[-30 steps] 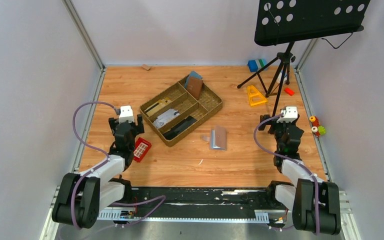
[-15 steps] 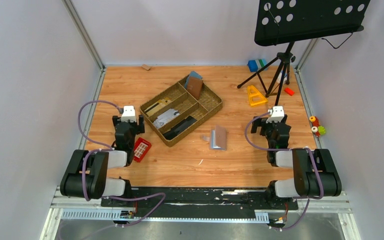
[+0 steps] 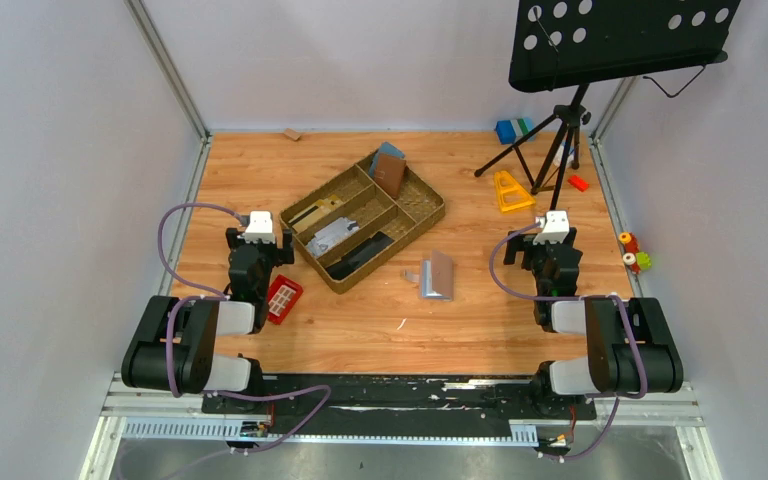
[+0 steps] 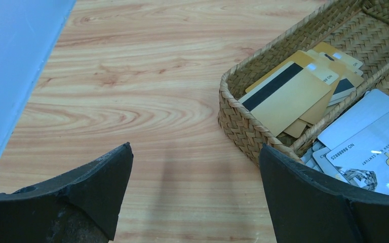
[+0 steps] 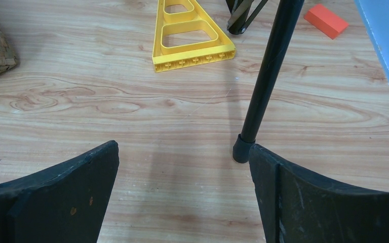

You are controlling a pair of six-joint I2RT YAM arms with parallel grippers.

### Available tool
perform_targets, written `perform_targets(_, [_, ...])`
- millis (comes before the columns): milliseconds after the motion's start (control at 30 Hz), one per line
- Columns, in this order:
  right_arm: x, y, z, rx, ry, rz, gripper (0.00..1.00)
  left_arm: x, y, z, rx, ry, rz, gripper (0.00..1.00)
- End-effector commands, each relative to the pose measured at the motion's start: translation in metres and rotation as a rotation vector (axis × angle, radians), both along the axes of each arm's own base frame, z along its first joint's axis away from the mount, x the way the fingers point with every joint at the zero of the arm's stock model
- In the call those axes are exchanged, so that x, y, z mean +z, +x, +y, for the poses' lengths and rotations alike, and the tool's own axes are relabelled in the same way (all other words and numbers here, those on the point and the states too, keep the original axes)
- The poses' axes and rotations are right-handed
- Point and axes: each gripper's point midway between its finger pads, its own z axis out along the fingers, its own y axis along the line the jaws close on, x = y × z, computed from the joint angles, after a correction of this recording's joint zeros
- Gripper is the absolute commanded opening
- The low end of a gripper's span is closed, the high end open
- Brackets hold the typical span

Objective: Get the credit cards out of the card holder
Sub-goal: Reset both arms

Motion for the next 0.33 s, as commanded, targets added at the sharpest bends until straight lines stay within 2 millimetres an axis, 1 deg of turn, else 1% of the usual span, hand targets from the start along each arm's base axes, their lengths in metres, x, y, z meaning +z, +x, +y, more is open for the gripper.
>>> perform_targets(0, [0.022,0.0107,-0.0005,-0.002,-0.011,-0.071,1.0,0.0153,0.0039,0.0008,-0.005,0.013,-0.064,1.0])
perform_targets(300, [0.0223,0.0108,-0.0003,-0.002,-0.011,-0.072,1.0,0.0149,0.0042,0.0006,-0.007,0.015,-0.061,1.0])
